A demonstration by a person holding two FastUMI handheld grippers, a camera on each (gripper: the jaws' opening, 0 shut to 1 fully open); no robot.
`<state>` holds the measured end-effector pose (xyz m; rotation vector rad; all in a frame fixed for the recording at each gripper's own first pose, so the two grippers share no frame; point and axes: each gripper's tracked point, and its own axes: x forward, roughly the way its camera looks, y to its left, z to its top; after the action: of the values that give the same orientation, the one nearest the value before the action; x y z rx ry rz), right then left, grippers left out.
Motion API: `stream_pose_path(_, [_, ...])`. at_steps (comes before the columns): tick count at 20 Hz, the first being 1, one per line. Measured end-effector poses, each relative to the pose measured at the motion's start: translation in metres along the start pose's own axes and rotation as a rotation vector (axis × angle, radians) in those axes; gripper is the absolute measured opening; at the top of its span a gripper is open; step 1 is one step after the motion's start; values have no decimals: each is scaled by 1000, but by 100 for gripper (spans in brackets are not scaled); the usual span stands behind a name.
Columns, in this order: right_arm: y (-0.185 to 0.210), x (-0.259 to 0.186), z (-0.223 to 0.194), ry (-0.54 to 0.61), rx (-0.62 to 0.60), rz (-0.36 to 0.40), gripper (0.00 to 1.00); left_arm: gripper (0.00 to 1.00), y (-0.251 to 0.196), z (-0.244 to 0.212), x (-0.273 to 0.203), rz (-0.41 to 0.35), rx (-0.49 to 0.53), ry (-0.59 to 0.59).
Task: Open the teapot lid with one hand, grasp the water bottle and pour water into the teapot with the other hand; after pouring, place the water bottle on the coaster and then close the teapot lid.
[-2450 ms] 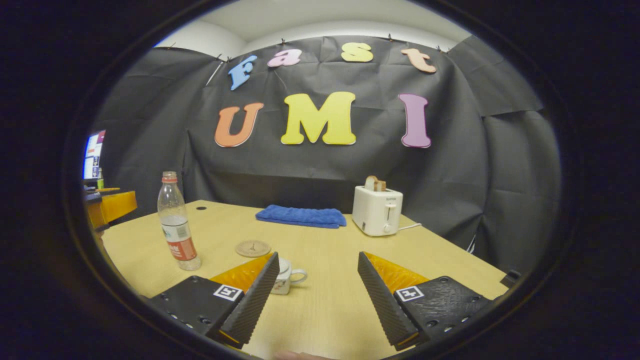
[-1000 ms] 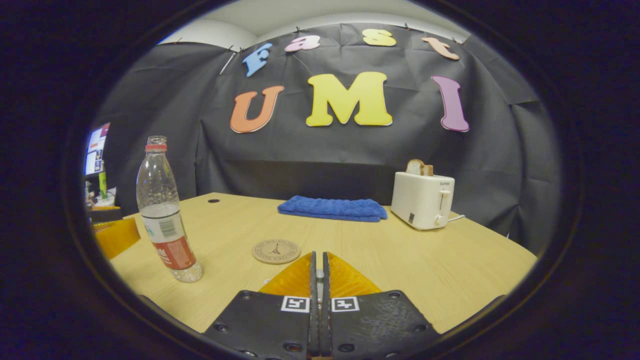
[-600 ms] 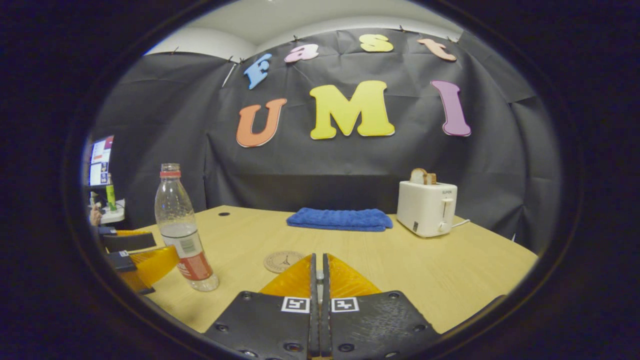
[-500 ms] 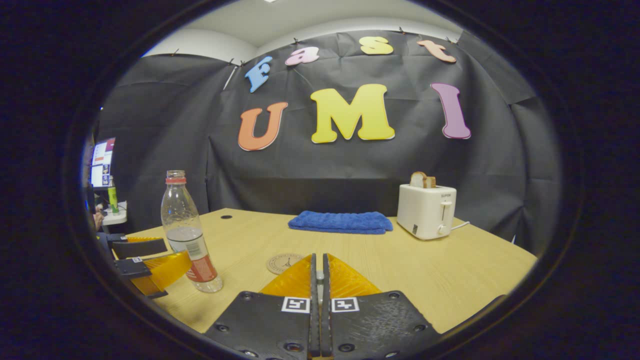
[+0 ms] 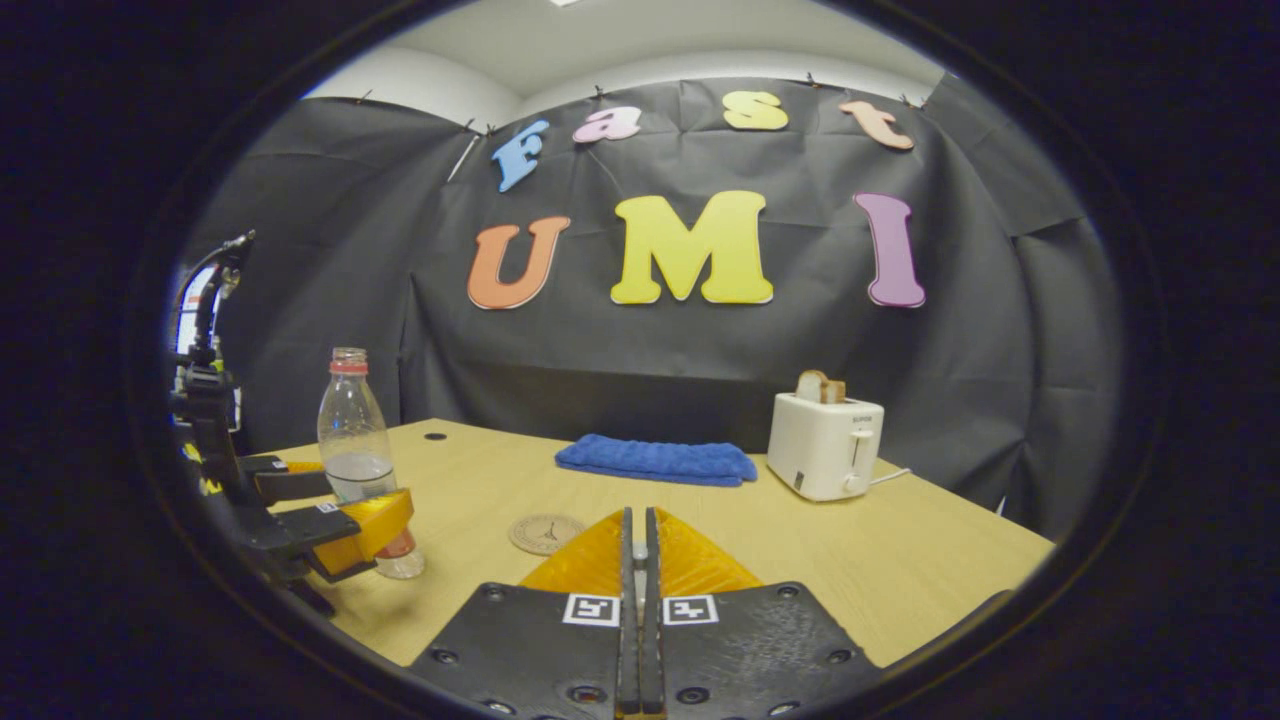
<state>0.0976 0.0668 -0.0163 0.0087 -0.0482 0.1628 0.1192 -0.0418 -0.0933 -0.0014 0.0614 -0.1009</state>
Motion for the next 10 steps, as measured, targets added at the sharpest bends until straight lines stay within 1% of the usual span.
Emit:
stream_pose_path(3, [-8, 1, -2, 9, 15, -9, 1, 98, -1, 2, 5, -10, 13, 6])
stream_pose_path(4, [-10, 2, -3, 12, 21, -12, 1, 96, -3, 2, 5, -15, 24, 21])
stream_pose_path(5, [-12, 1, -2, 12, 24, -12, 1, 84, -2, 2, 4, -10, 27, 30])
stream_pose_path(6, [-16, 1, 0, 11, 26, -17, 1, 80, -3, 4, 2, -10, 29, 26])
stream_pose_path(8, [-25, -1, 2, 9, 32, -28, 1, 80, -7, 14, -4, -1, 58, 18])
stream_pose_path(10, [-33, -4, 3, 9, 38, -33, 1, 79, -9, 24, -9, 26, 120, 3])
